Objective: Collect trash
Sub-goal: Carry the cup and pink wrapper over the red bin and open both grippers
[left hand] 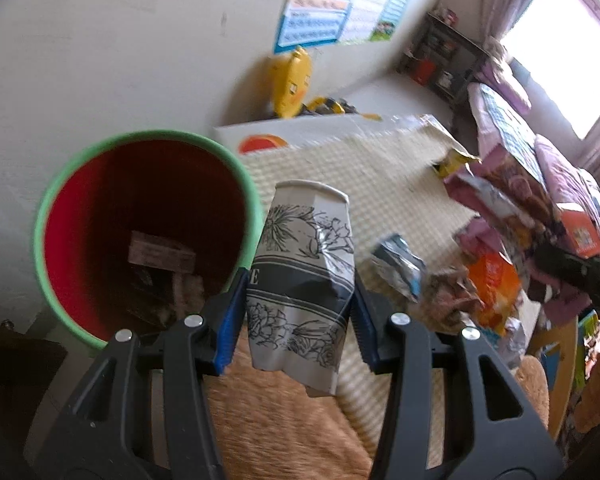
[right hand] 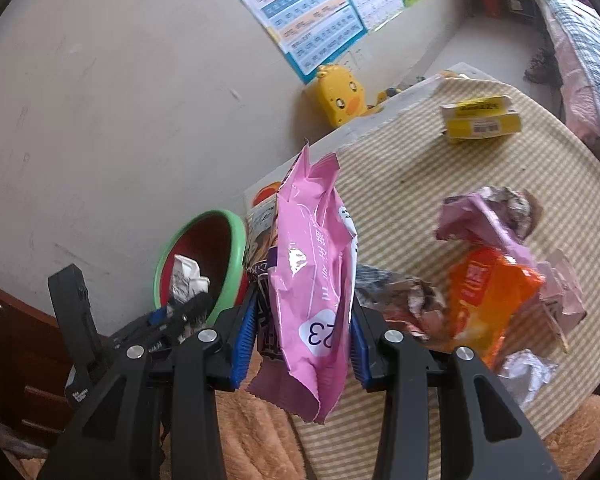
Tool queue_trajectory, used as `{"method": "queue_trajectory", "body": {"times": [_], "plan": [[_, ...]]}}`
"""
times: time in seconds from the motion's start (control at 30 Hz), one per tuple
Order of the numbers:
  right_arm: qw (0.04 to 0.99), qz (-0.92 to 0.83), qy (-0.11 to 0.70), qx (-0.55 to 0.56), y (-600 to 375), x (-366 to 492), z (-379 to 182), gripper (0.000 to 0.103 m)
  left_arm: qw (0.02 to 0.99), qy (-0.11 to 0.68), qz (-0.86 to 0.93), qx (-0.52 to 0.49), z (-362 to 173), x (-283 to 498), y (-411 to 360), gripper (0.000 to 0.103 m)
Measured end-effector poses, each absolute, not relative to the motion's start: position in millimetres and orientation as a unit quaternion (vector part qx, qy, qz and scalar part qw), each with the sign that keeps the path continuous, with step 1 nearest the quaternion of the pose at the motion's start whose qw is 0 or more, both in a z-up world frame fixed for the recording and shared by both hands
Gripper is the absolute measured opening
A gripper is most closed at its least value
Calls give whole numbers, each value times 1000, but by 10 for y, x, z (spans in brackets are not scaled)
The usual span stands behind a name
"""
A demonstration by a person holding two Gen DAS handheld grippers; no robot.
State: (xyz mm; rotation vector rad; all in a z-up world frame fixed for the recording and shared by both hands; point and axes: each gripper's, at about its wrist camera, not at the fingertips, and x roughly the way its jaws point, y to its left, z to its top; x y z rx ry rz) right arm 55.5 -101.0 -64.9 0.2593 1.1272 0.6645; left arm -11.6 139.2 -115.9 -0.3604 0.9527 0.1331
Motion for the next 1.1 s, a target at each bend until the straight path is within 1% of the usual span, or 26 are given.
{"method": "queue_trajectory", "body": {"times": [0.5,0.77,0.87,0.97,1.0,1.03,1.07,1.1], "plan": [[756,364,540,68,-13,599,-742,39,862,444,131,-208,-1233,-332,2147,46],[725,383,569,55,538,661,-985,39,854,445,155,-219,-1320,-396,2434,46],[718,386,578,32,722,665,-1081,40,845,454,168,-226,-1428,-373,2555,46],[711,389,585,21,867,683,-1155,44,842,455,174,-233,-1482,-363,2615,46],[710,390,586,21,901,689,-1161,50,841,455,177,-233,-1481,-365,2629,46],[711,391,584,25,936,701,-1161,52,840,453,184,-234,-1482,-363,2648,49],[713,391,582,28,949,702,-1146,55,839,453,188,-237,-1487,-362,2665,58],[714,392,580,30,970,715,-1134,56,837,452,189,-242,-1493,-370,2682,62]]}}
